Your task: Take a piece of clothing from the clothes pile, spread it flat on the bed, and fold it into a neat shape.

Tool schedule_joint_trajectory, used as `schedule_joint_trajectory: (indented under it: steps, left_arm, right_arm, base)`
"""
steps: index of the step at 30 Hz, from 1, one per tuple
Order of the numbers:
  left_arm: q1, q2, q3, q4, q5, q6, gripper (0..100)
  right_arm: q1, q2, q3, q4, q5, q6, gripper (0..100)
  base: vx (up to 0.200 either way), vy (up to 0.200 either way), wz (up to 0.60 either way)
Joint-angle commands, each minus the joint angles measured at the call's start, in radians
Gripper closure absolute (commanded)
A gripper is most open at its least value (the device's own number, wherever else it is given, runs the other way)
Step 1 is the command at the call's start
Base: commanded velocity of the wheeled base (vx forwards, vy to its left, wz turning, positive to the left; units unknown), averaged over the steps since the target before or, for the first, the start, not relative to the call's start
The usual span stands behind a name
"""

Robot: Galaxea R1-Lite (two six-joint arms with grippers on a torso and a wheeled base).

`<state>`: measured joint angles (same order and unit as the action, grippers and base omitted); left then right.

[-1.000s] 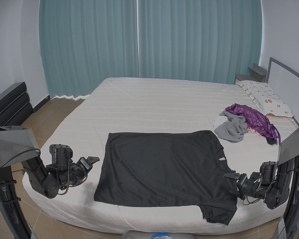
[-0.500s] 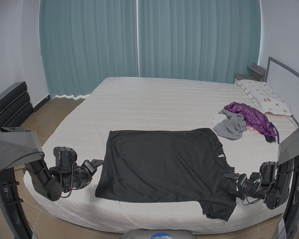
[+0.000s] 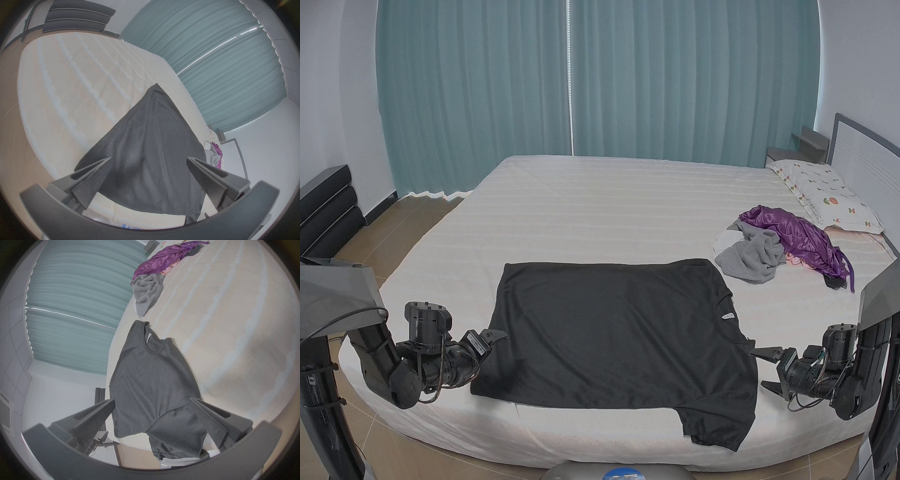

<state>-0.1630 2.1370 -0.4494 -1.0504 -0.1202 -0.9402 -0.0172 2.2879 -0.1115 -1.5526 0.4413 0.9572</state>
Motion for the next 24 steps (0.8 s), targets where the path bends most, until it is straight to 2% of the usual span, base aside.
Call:
schedule_joint_trajectory:
  steps: [1,5,11,14,24]
  left_arm:
    - [0.033,0.014,0.044,0.001,-0.026,0.051,0]
    - [0.059,0.021,0.103,0.0,-0.084,0.196,0]
    - [0.049,0.064,0.116,0.0,-0.049,0.297,0]
    - [0.04,0.08,0.113,0.0,-0.026,0.324,0]
    - [0.007,0.13,0.1,-0.023,0.03,0.328,0]
  right_arm:
    - [0.0,-0.001,0.001,-0.015,0.001,0.0,0]
    - [0.0,-0.001,0.001,-0.015,0.001,0.0,0]
    - [0.0,-0.001,0.001,-0.015,0.001,0.0,0]
    - [0.0,-0.001,0.001,-0.015,0.001,0.0,0]
    - [0.0,-0.001,0.001,-0.015,0.001,0.0,0]
  base:
    - [0.0,0.0,0.0]
    - [0.0,0.0,0.0]
    - [0.0,0.0,0.0]
    - [0.0,0.0,0.0]
    - [0.0,0.0,0.0]
